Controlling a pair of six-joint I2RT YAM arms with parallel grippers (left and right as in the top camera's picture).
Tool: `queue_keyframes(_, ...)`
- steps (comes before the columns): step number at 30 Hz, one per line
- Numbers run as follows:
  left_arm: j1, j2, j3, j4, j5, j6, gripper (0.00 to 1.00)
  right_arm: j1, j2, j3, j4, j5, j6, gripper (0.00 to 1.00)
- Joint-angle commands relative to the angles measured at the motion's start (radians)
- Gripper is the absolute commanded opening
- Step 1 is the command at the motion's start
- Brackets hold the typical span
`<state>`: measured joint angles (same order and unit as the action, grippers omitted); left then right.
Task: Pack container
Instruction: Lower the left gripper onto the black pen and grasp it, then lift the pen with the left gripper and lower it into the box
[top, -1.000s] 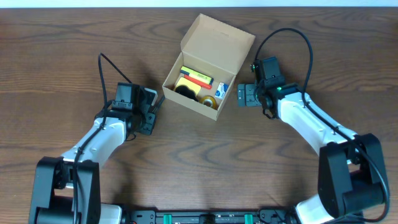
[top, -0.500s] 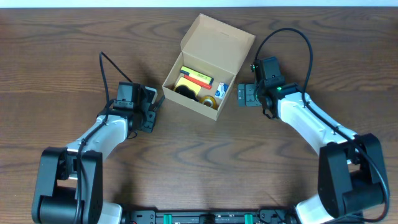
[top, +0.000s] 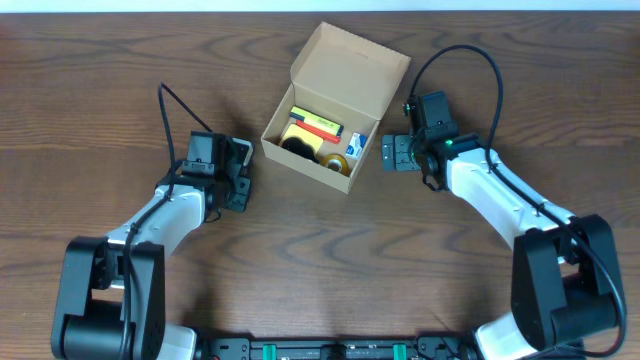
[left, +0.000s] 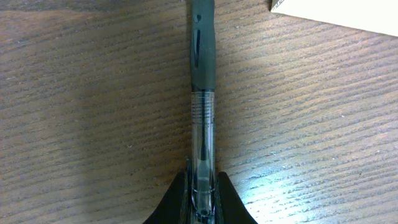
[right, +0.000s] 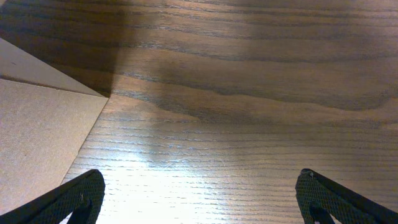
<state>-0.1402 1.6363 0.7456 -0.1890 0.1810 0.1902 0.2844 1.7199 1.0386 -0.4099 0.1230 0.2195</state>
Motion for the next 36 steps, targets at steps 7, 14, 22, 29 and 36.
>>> queue_keyframes(7, 0.002, -0.194, -0.01, 0.001, -0.009, -0.013, 0.06, -0.009, 0.008, -0.001, -0.002, 0.0, 0.011, 0.99)
queue_keyframes(14, -0.026, -0.286, 0.077, -0.078, -0.01, 0.049, 0.05, -0.009, 0.008, -0.001, -0.002, 0.0, 0.011, 0.99)
queue_keyframes(22, -0.112, -0.267, 0.283, -0.231, -0.117, 0.322, 0.05, -0.009, 0.008, -0.001, -0.002, 0.0, 0.011, 0.99)
queue_keyframes(29, -0.171, -0.095, 0.48, -0.254, -0.17, 0.777, 0.06, -0.009, 0.008, -0.001, -0.002, 0.0, 0.011, 0.99)
queue_keyframes(36, -0.186, 0.198, 0.863, -0.438, -0.174, 1.039, 0.06, -0.009, 0.008, -0.001, -0.002, 0.0, 0.011, 0.99)
